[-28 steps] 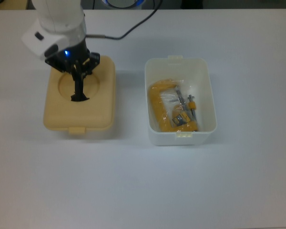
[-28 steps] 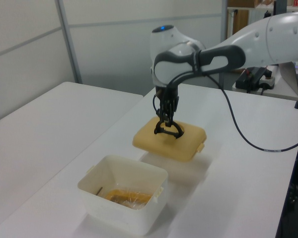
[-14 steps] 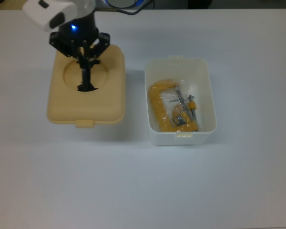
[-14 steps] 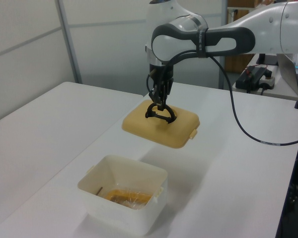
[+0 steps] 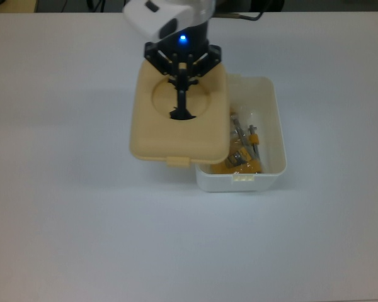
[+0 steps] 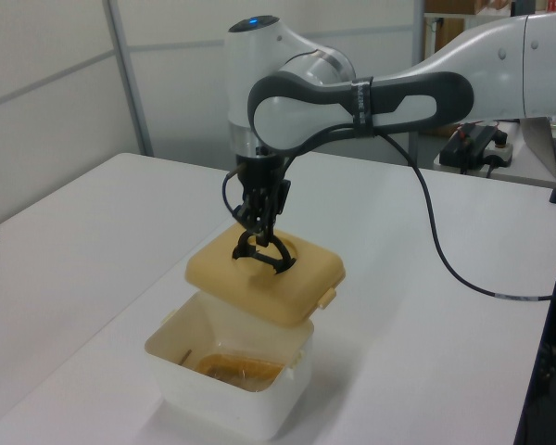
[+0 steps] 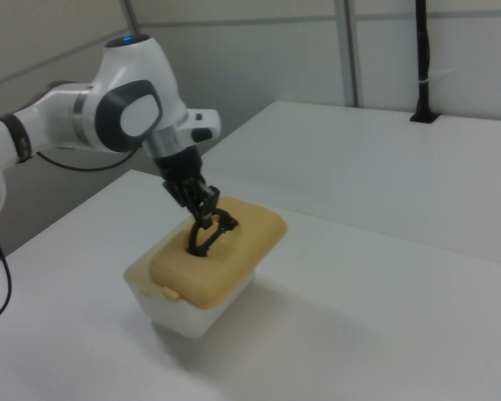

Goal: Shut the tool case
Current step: 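Lower the beige lid onto the white box rim and press down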

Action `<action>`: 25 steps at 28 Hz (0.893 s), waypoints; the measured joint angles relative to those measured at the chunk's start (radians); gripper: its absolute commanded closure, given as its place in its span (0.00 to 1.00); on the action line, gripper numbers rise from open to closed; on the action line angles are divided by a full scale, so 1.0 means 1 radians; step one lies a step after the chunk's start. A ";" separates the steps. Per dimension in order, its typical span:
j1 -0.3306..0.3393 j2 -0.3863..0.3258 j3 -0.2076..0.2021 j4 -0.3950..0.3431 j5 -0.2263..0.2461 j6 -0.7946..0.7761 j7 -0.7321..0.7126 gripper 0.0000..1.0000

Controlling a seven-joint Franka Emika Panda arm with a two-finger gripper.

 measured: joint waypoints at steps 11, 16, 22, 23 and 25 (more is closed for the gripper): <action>0.042 0.018 0.084 0.000 0.000 0.000 0.104 1.00; 0.042 0.030 0.098 0.001 0.000 -0.001 0.138 1.00; 0.040 0.053 0.098 0.017 0.000 0.000 0.142 1.00; 0.040 0.057 0.098 0.020 0.000 0.000 0.142 1.00; 0.040 0.066 0.098 0.027 0.000 0.000 0.142 1.00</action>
